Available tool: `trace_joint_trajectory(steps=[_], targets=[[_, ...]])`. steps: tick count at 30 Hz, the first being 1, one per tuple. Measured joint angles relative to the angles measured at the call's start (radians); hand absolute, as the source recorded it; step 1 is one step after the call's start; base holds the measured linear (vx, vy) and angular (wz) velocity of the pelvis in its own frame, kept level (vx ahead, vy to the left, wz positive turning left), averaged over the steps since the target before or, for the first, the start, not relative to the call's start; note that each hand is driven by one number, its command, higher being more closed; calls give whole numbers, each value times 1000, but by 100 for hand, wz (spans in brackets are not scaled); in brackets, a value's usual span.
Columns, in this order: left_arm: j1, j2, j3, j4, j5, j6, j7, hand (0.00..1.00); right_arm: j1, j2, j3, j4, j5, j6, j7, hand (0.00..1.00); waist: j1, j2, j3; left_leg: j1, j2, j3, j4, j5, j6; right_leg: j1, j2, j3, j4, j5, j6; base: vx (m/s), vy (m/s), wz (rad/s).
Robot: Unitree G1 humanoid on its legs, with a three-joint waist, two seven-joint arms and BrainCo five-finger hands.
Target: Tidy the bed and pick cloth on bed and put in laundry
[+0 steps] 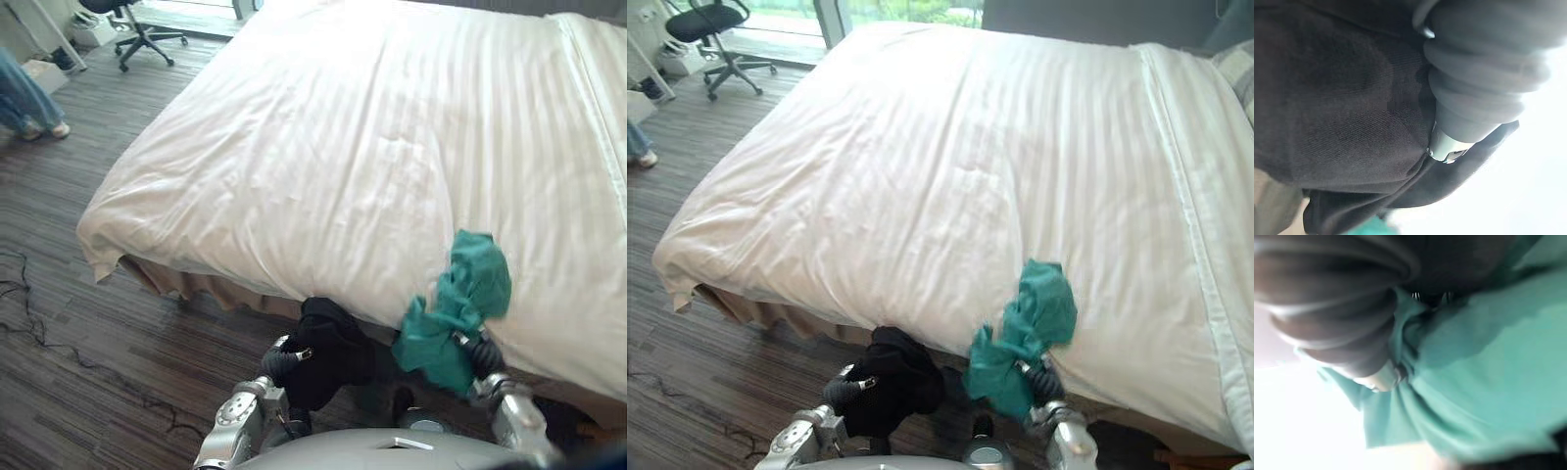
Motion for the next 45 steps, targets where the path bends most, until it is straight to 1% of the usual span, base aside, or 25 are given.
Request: trace_joint_trajectory(steps=[1, 2, 6, 8, 9, 10, 11, 12, 15, 16, 17, 18, 19, 21, 24, 26, 27, 28, 29, 31, 33, 34, 35, 36, 45], targets=[[-5, -2, -22, 0, -5, -16, 17, 100, 47, 33, 22, -16, -1, 16, 11, 100, -9, -5, -7, -13, -15, -77, 3, 9, 3, 1, 10, 36, 50, -56, -7, 23, -89, 163], [-4, -5, -33, 0, -14, -23, 26, 100, 62, 41, 36, -17, -1, 21, 14, 100, -8, -6, -16, -20, -24, -109, -1, 17, 4, 2, 11, 37, 73, -78, -10, 33, -131, 175], [23, -12, -51, -32, -99, -43, 98, 100, 36, 22, 72, -72, 1, 63, 15, 100, 26, -8, -30, -64, -78, -250, -21, 91, 20, -19, -43, -65, 223, -174, -36, 12, -123, 137], [43, -22, -31, -77, -131, -44, 103, 100, 1, 3, 80, -108, 5, 98, 15, 100, 39, -7, -8, -105, -117, -260, -12, 154, 41, -33, -78, -110, 273, -202, -48, -57, -65, 140], [43, -32, -20, -93, -134, -45, 108, 100, -15, -13, 80, -121, 12, 112, 10, 100, 37, 1, 27, -117, -135, -238, -11, 206, 72, -1, -98, -178, 268, -204, -51, -92, 12, 133], [41, -35, -18, -99, -134, -45, 107, 100, -15, -18, 79, -131, 15, 118, 6, 100, 36, 1, 47, -116, -144, -210, -13, 218, 90, 22, -117, -223, 257, -202, -51, -145, 42, 171], [47, -41, -4, -106, -132, -45, 102, 100, -7, -18, 74, -143, 22, 134, -8, 100, 40, 20, 64, -129, -137, -58, 44, 137, 132, 73, -119, -320, 244, -198, -47, -127, 64, 185], [63, -45, -7, -117, -132, -44, 96, 100, -2, -11, 79, -146, 23, 141, -24, 100, 34, 29, 60, -148, -122, 118, 139, 39, 145, 107, -126, -410, 241, -201, -47, -97, 57, 185], [75, -46, -7, -126, -146, -35, 97, 100, 20, -7, 110, -179, 62, 139, -63, 100, 53, -5, 61, -160, -96, 397, 344, -101, 162, 155, -189, -561, 240, -198, -25, 14, 60, 159], [77, -49, -6, -129, -160, -32, 99, 100, 29, -7, 113, -199, 73, 134, -70, 100, 57, -5, 60, -160, -79, 433, 371, -124, 163, 159, -196, -585, 239, -195, -20, 90, 69, 126], [88, -60, 0, -144, -183, -31, 115, 100, 45, -7, 116, -236, 100, 122, -81, 100, 60, 5, 54, -157, -30, 494, 401, -152, 177, 162, -200, -625, 249, -186, -5, 115, 71, 110], [103, -75, 7, -156, -211, -29, 130, 100, 50, -8, 117, -257, 112, 112, -88, 100, 63, 18, 53, -168, -21, 504, 399, -175, 190, 157, -197, -644, 275, -187, -3, 113, 99, 120], [105, -81, 12, -167, -245, -21, 149, 100, 45, -5, 120, -258, 117, 107, -99, 100, 67, 18, 54, -170, -41, 506, 396, -166, 213, 157, -204, -642, 282, -189, -5, 98, 147, 114], [116, -84, 9, -174, -295, -17, 192, 100, 43, 8, 131, -280, 130, 96, -115, 100, 72, -15, 48, -181, -114, 457, 337, -143, 233, 164, -215, -629, 260, -194, -13, 76, 195, 129], [128, -86, -13, -174, -287, -18, 222, 100, 37, 6, 135, -284, 182, 70, -151, 100, 88, -25, 45, -170, -197, 354, 221, -103, 249, 177, -243, -636, 302, -169, -5, 61, 119, 126], [144, -75, -39, -174, -269, -23, 231, 100, 35, 1, 159, -281, 206, 64, -172, 100, 91, -24, 54, -138, -220, 302, 164, -68, 254, 177, -263, -631, 378, -122, -19, 41, 64, 117], [165, -68, -50, -174, -269, -31, 235, 100, 36, 2, 182, -281, 215, 53, -190, 100, 95, -25, 58, -111, -225, 259, 137, -54, 258, 173, -277, -613, 454, -88, -67, 60, 58, 102], [173, -55, -69, -172, -268, -45, 243, 100, 38, 0, 195, -279, 215, 37, -196, 100, 93, -25, 60, -83, -225, 203, 107, -51, 263, 144, -277, -539, 531, -107, -121, 57, 46, 88], [181, -51, -79, -167, -267, -49, 242, 100, 42, 7, 201, -277, 215, 26, -200, 100, 90, -24, 60, -74, -224, 176, 92, -51, 262, 122, -253, -480, 537, -149, -116, 38, 29, 100], [151, -22, -89, -138, -268, -64, 232, 100, 60, 30, 218, -268, 220, -9, -214, 100, 75, -30, 64, -64, -224, 76, 48, -46, 216, 20, -129, -217, 504, -229, -95, 28, 2, 118], [115, -6, -112, -98, -267, -77, 219, 100, 83, 27, 217, -249, 240, -24, -218, 100, 65, -28, 75, -38, -226, 18, 18, -30, 193, -8, -59, -110, 434, -240, -72, 25, 2, 101], [115, -2, -118, -96, -265, -85, 216, 100, 91, 27, 217, -249, 245, -25, -219, 100, 61, -29, 77, -36, -229, 10, 8, -32, 190, -13, -45, -81, 405, -238, -70, 7, 6, 83], [112, 0, -120, -95, -242, -101, 213, 100, 106, 28, 218, -248, 258, -27, -223, 100, 60, -35, 74, -35, -239, 1, 3, -42, 182, -22, -25, -26, 334, -229, -57, -12, 5, 39], [100, 0, -226, -119, -192, -125, 244, 100, 73, 27, 230, -210, 345, -67, -224, 100, 5, -40, 37, -7, -206, 0, -36, 31, 163, 54, 67, 79, 88, -97, -77, -1, 1, 23], [108, 0, -217, -78, -197, -121, 241, 100, 76, 27, 230, -168, 336, -64, -224, 100, 5, -43, 34, 5, -206, -2, -36, 31, 163, 73, 67, 67, 80, -96, -76, 1, -3, 3]])
